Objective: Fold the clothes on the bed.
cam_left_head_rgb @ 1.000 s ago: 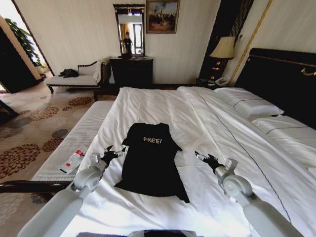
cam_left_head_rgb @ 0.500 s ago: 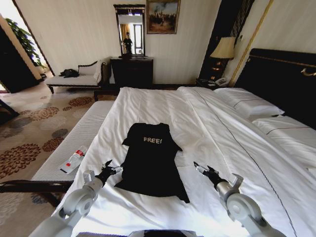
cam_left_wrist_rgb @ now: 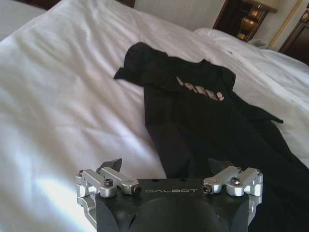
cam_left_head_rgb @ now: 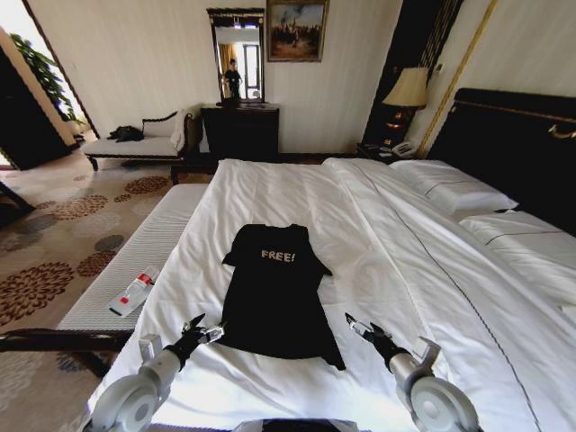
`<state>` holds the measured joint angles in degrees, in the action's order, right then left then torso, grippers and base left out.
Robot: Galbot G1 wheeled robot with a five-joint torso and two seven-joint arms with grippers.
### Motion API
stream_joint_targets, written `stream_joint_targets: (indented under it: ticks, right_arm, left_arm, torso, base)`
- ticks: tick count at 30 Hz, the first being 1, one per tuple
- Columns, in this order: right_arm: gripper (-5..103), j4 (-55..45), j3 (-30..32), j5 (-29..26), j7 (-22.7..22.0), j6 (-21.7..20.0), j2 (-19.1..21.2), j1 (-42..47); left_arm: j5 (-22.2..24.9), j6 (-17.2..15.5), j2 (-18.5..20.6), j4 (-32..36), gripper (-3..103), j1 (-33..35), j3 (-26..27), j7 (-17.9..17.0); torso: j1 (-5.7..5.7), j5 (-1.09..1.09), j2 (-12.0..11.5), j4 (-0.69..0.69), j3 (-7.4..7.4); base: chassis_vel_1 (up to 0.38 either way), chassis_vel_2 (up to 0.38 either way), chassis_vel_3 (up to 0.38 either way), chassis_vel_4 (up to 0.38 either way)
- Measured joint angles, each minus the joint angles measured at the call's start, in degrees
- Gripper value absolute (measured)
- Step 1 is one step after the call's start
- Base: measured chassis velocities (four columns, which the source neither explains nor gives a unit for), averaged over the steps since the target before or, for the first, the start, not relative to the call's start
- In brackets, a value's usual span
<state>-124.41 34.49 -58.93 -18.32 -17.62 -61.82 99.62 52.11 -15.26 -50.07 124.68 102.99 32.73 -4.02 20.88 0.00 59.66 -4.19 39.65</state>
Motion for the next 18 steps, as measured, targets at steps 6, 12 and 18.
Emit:
stream_joint_targets:
  ticks: [6,12,18]
  right_arm:
    - [100,1.57,-0.45,-0.29,-1.1,-0.23,-2.5,-1.75]
    - [100,1.97,-0.48,-0.91,-1.62,-0.27,-3.04,-2.21]
    - [100,2.29,-0.39,-1.44,-1.89,-0.27,-4.2,-1.99]
  left_arm:
    - [-1.91,0.1,-0.59,-0.28,100,2.32,-0.79,0.91]
    - [-3.84,0.08,-0.21,-1.03,100,1.59,-2.18,0.91]
    - [-5.97,-0.4,-0.6,-2.89,96,-0.95,-4.61,-0.25]
  torso:
    - [0.0,0.0,0.0,0.0,0.0]
    - [0.0,0.0,0.0,0.0,0.0]
    - [0.0,0.0,0.0,0.0,0.0]
  base:
    - [0.0,0.0,0.0,0.0]
    - [0.0,0.0,0.0,0.0]
    - [0.0,0.0,0.0,0.0]
